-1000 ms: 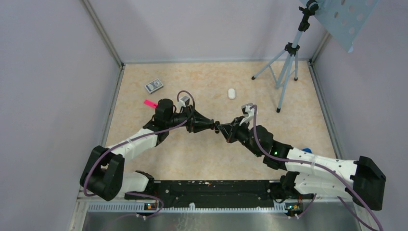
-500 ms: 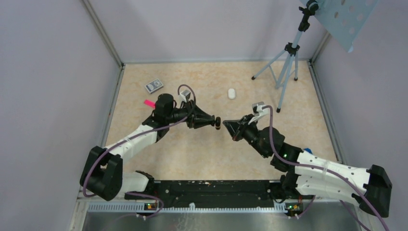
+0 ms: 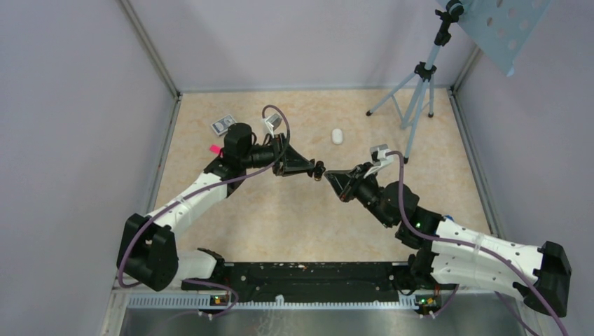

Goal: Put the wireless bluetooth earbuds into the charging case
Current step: Insert the left earbud into the left side groove of the charging case.

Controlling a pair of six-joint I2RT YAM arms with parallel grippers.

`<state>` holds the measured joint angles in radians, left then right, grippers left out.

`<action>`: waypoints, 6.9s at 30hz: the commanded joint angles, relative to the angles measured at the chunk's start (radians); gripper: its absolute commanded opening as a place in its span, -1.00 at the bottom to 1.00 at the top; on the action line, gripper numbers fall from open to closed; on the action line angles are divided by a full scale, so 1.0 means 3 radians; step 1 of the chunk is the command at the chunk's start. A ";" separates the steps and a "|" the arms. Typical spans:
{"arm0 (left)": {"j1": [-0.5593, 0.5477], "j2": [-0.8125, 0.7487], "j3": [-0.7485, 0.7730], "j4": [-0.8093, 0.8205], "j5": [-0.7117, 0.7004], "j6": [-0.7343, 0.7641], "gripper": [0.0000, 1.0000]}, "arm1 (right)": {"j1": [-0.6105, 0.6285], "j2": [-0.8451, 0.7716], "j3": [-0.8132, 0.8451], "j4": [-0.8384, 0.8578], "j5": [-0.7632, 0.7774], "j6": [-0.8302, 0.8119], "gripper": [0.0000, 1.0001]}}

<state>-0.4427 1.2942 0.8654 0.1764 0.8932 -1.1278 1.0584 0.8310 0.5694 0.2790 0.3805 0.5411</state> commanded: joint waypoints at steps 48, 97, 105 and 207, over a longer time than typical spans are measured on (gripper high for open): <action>0.0011 0.0132 -0.0077 -0.0013 0.0055 -0.0040 -1.00 | -0.0255 0.0305 0.0251 -0.0311 -0.0156 0.0964 -0.23; 0.0008 0.0106 -0.0055 -0.0032 0.0070 -0.0032 -1.00 | -0.0301 0.0462 0.0398 -0.0179 -0.0249 0.0753 -0.75; 0.0008 0.0098 -0.0043 -0.0035 0.0065 -0.0040 -1.00 | -0.0302 0.0484 0.0398 -0.0201 -0.0297 0.0718 -0.79; 0.0008 0.0451 0.0546 -0.0624 0.0547 0.0737 -1.00 | -0.0471 0.0533 0.0614 -0.0361 -0.1100 0.0346 -0.32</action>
<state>-0.4427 1.4357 0.9985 -0.0532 1.0359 -0.9134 0.9203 0.9970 0.7353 0.1299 0.0677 0.6395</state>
